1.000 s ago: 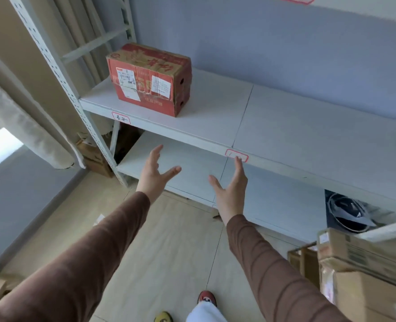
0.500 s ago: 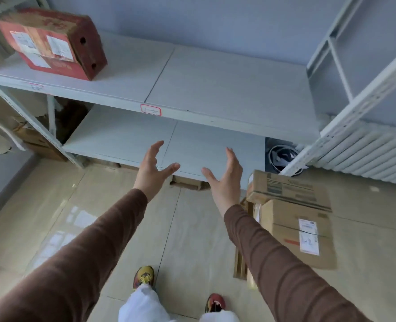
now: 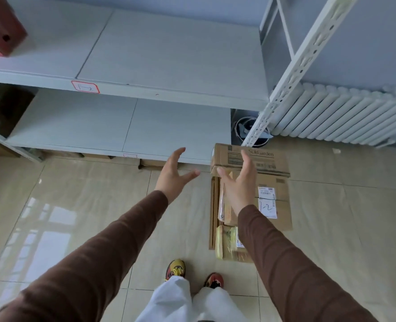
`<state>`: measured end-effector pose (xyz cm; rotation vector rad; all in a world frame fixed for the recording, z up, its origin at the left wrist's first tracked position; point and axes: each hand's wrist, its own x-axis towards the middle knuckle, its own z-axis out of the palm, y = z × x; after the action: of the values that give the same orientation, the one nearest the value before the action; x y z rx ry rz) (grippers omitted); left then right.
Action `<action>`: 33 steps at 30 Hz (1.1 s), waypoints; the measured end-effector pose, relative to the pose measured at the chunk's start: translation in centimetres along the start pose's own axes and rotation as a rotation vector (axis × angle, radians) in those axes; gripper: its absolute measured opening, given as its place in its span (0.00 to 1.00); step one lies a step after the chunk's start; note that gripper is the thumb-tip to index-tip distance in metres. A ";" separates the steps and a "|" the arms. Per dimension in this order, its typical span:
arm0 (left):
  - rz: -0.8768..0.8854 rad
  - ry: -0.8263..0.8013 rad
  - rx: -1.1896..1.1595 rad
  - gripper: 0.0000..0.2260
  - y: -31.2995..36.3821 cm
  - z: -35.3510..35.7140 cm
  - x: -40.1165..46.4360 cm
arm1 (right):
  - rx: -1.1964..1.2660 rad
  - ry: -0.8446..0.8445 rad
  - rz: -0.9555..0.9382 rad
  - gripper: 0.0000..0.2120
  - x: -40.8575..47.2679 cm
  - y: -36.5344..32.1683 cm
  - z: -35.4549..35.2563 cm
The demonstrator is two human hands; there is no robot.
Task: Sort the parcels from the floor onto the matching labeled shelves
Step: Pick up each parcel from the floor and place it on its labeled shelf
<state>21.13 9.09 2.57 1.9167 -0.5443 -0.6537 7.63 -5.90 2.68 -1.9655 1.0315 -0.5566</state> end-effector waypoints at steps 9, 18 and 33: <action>-0.098 -0.026 0.030 0.38 0.6 11.9 -0.5 | -0.003 -0.023 0.078 0.39 2.9 9.9 -7.9; -0.268 0.050 0.051 0.38 -0.9 24.9 -1.3 | -0.100 -0.126 0.160 0.39 6.7 22.9 -15.6; -0.503 0.104 0.011 0.32 -11.8 31.1 2.6 | 0.001 -0.266 0.447 0.38 8.7 35.9 -11.1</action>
<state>3.83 -8.55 -19.79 2.1002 0.0093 -0.8601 -11.56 -29.74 -20.80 -1.6756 1.2437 -0.0476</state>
